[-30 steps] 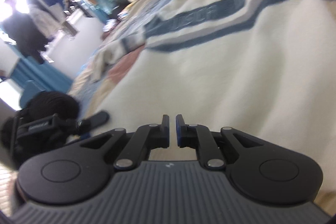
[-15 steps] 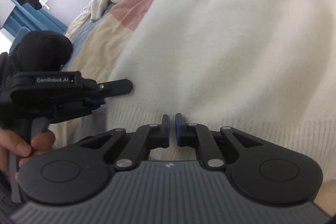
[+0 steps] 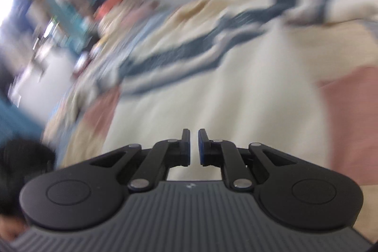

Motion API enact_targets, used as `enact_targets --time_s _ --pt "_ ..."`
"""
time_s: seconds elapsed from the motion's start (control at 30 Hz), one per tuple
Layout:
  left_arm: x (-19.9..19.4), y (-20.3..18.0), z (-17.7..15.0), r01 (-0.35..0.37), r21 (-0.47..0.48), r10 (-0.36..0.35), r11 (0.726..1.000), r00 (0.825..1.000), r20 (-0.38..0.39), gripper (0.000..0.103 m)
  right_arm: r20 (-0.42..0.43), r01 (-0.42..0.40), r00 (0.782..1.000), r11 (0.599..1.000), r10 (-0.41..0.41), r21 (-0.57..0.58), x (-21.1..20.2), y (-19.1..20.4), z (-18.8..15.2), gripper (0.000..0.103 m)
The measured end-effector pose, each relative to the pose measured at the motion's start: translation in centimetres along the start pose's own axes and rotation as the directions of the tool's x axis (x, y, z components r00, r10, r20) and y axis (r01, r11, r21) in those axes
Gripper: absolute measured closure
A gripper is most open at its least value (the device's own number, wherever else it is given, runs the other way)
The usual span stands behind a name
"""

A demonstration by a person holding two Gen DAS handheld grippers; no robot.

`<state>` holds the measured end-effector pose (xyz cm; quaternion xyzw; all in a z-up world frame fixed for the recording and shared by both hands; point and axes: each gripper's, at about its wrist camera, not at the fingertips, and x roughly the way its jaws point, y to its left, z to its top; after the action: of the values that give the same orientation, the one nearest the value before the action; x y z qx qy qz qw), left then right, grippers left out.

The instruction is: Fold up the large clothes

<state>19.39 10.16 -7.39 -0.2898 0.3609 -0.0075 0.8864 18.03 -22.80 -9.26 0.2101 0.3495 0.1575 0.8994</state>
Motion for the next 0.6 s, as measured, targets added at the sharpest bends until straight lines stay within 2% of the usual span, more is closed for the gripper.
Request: enact_targets --time_s 0.07,0.1,0.13,0.17,0.2,0.27,0.4,0.47,0.53,0.6 --pt "1.1 -2.4 -0.1 0.054 0.048 -0.053 0.997 0.998 -0.027 0.05 0.057 0.029 0.998 0.999 -0.031 0.037 -1.4 -1.6 1.1 0.091" --pt "1.9 -3.7 -0.1 0.084 0.069 -0.081 0.994 0.996 -0.045 0.05 0.082 0.042 0.996 0.998 -0.046 0.051 -1.9 -2.3 1.5 0.083" --pt "2.7 -5.1 -0.3 0.114 0.09 -0.109 0.989 0.992 -0.065 0.05 0.103 0.049 0.993 0.996 -0.056 0.073 -2.4 -3.2 1.7 0.068" --pt "3.7 -6.3 -0.4 0.161 0.094 -0.153 0.982 0.984 -0.091 0.05 0.125 0.043 0.991 0.994 -0.056 0.104 -2.9 -4.2 1.8 0.059" --pt "4.7 -7.1 -0.5 0.228 0.07 -0.219 0.971 0.969 -0.117 0.05 0.147 0.029 0.988 0.99 -0.05 0.14 -3.3 -5.0 1.7 0.046" --pt "6.8 -8.7 -0.6 0.32 0.018 -0.313 0.947 0.937 -0.155 0.05 0.169 0.009 0.985 0.981 -0.043 0.194 -4.1 -6.7 1.8 0.045" --pt "10.9 -12.9 -1.7 0.361 0.043 -0.341 0.931 0.909 -0.24 0.05 0.213 -0.034 0.977 0.969 -0.019 0.243 -4.7 -8.2 2.1 0.045" --pt "13.1 -15.0 -2.7 0.393 0.064 -0.358 0.917 0.883 -0.303 0.05 0.241 -0.042 0.97 0.966 -0.021 0.254 -5.1 -8.9 2.5 0.045" --pt "14.9 -16.6 -3.9 0.435 0.068 -0.385 0.898 0.851 -0.358 0.05 0.266 -0.041 0.963 0.959 -0.037 0.28 -5.4 -10.2 2.8 0.045" --pt "16.3 -18.2 -5.0 0.46 0.101 -0.386 0.882 0.83 -0.403 0.05 0.279 -0.034 0.958 0.949 -0.058 0.313 -5.7 -11.4 2.9 0.045"
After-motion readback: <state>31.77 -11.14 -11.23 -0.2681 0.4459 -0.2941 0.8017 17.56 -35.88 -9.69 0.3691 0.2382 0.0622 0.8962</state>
